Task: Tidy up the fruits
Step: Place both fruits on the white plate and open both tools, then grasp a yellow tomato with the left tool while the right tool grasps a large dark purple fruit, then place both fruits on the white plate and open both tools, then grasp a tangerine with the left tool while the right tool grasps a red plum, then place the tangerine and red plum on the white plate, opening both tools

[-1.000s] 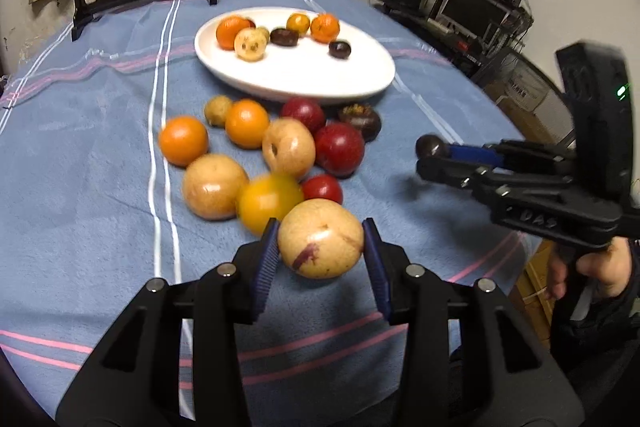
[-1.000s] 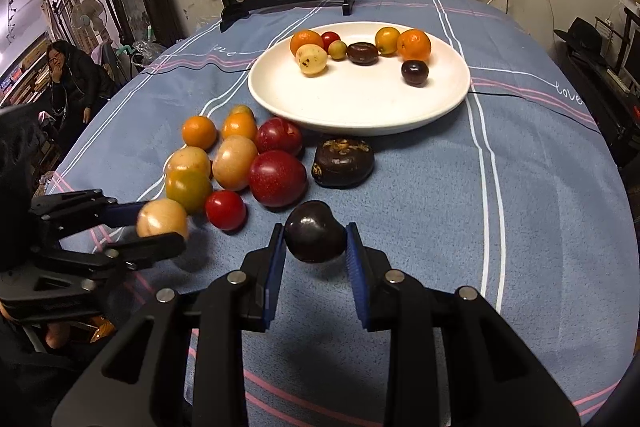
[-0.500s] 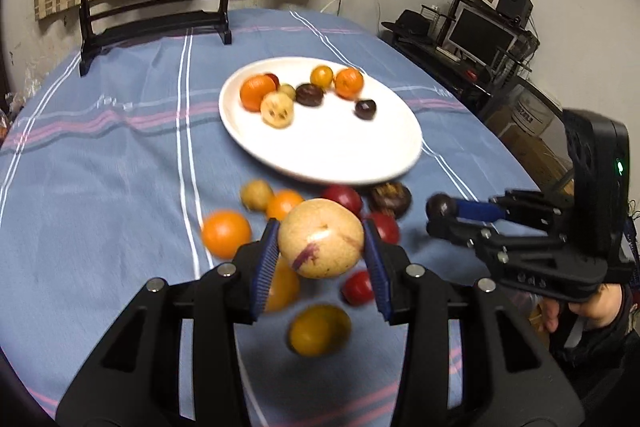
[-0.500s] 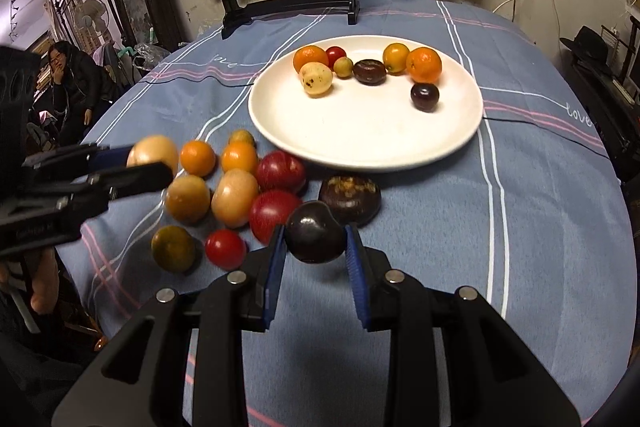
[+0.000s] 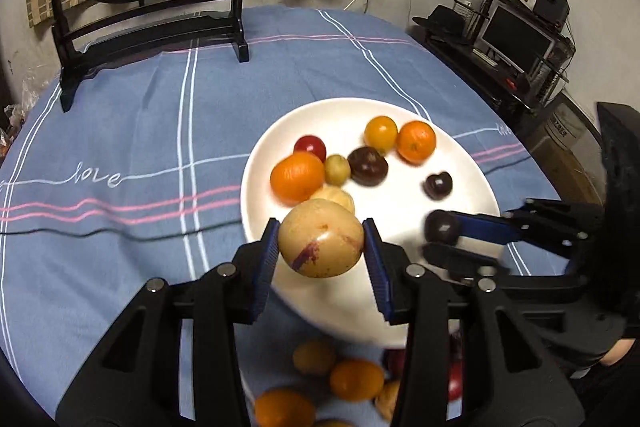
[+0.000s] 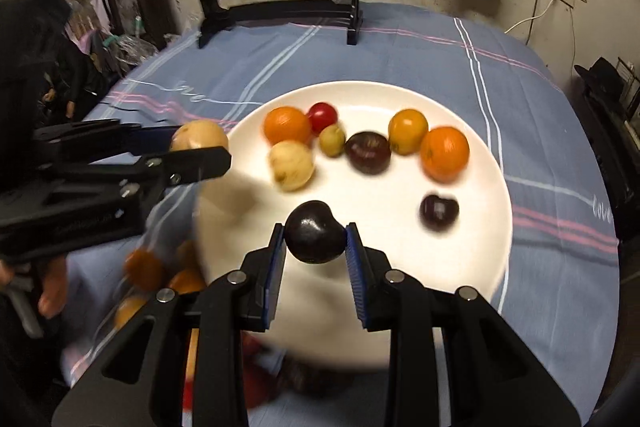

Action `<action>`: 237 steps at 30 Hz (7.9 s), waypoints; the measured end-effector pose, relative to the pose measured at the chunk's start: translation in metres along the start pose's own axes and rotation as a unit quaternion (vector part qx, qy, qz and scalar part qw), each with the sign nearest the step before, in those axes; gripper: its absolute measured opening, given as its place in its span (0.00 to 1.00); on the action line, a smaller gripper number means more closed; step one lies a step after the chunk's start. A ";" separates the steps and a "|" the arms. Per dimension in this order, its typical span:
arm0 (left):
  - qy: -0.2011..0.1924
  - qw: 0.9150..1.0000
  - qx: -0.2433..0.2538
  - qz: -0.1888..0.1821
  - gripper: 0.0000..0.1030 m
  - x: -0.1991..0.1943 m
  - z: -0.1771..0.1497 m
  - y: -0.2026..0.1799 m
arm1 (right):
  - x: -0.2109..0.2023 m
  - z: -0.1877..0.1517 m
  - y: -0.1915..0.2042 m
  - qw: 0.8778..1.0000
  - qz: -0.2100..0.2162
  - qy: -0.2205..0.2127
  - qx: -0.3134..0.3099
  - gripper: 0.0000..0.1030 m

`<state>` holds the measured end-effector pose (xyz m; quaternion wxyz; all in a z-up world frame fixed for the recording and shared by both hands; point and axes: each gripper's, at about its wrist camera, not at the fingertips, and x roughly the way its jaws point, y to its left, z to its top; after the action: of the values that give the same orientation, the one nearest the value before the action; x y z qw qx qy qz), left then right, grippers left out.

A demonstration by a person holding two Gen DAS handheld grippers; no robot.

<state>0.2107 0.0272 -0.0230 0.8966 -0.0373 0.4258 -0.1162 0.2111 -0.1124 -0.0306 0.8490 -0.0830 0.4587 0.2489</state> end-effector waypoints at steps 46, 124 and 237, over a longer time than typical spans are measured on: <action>0.004 0.997 -0.071 -0.020 0.64 -0.089 -0.149 0.031 | -0.044 -0.120 -0.001 0.998 -0.030 0.012 0.057 0.61; 0.005 1.000 -0.016 0.008 0.38 0.007 -0.004 -0.004 | 0.007 0.021 -0.041 0.998 -0.045 -0.012 0.038 0.46; -0.012 1.000 -0.010 -0.013 0.39 -0.067 -0.064 -0.013 | -0.062 -0.091 0.020 0.999 0.040 0.002 0.025 0.42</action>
<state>0.1182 0.0331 -0.0110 0.8995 -0.0535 0.4157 -0.1231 0.1062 -0.1495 -0.0296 0.8394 -0.0441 0.4692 0.2708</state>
